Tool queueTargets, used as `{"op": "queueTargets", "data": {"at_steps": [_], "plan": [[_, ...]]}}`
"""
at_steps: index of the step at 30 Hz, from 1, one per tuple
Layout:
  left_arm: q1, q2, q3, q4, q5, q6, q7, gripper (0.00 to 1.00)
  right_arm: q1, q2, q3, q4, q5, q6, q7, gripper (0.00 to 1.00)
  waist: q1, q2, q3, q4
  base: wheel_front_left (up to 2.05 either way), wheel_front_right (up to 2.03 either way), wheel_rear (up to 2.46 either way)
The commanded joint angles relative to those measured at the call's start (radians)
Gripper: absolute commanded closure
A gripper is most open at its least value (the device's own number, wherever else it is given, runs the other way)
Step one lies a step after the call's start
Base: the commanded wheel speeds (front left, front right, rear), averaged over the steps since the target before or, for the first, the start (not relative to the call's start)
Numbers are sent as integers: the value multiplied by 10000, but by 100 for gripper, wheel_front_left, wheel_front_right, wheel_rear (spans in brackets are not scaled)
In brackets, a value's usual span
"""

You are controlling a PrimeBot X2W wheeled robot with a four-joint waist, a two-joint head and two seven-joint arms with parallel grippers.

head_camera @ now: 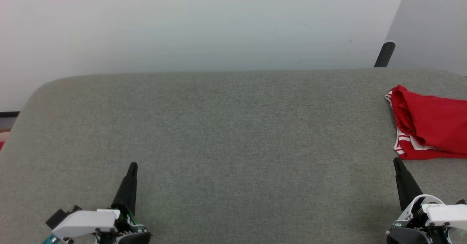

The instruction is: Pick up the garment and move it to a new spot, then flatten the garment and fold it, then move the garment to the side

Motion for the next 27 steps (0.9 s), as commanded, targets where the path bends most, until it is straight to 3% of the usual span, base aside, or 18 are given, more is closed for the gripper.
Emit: {"op": "queueTargets", "data": {"at_steps": [1,27], "plan": [[-89,5,20,6,-27,-36,20,100,-23,34,31,1,40,0,22,100,0,-1,0,0,0,0,0],[-88,5,16,5,-31,-36,16,100,-23,34,32,0,41,0,20,100,0,-1,0,0,0,0,0]]}}
